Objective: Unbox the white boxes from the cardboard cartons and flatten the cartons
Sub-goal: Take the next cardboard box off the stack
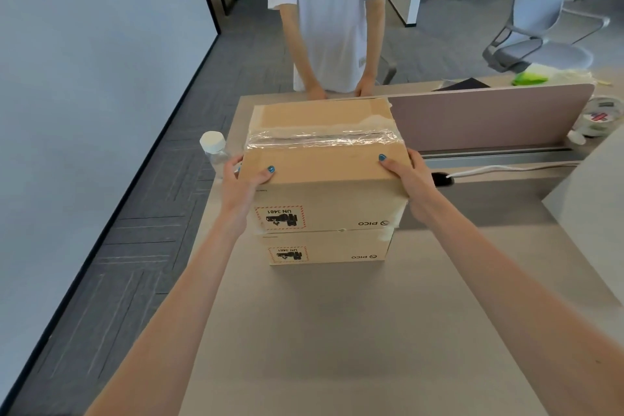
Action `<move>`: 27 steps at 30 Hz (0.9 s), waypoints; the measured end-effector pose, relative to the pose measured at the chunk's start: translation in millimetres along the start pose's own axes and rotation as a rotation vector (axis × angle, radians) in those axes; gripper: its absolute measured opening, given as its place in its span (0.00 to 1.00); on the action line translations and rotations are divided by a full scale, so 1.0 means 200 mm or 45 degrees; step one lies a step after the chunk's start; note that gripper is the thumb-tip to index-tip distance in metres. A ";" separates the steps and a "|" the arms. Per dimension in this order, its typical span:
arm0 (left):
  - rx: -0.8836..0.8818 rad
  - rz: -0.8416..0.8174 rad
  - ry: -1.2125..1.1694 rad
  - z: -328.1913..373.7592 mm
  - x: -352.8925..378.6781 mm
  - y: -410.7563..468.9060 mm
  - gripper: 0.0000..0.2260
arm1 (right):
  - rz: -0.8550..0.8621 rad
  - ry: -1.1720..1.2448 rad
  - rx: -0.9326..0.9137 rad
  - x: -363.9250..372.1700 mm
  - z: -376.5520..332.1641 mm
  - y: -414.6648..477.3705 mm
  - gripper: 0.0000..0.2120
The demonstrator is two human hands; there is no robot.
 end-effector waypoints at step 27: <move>0.042 -0.087 -0.137 -0.10 0.90 -1.37 0.28 | -0.062 0.157 -0.068 -1.65 0.07 -0.21 0.20</move>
Point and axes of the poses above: each hand's wrist, its own y-axis towards the middle knuckle, its own x-axis out of the palm, z = x × y, the point moved 5 cm from there along y, towards the middle knuckle, and after that the axes turned 10 degrees about z, right-handed, at the moved point
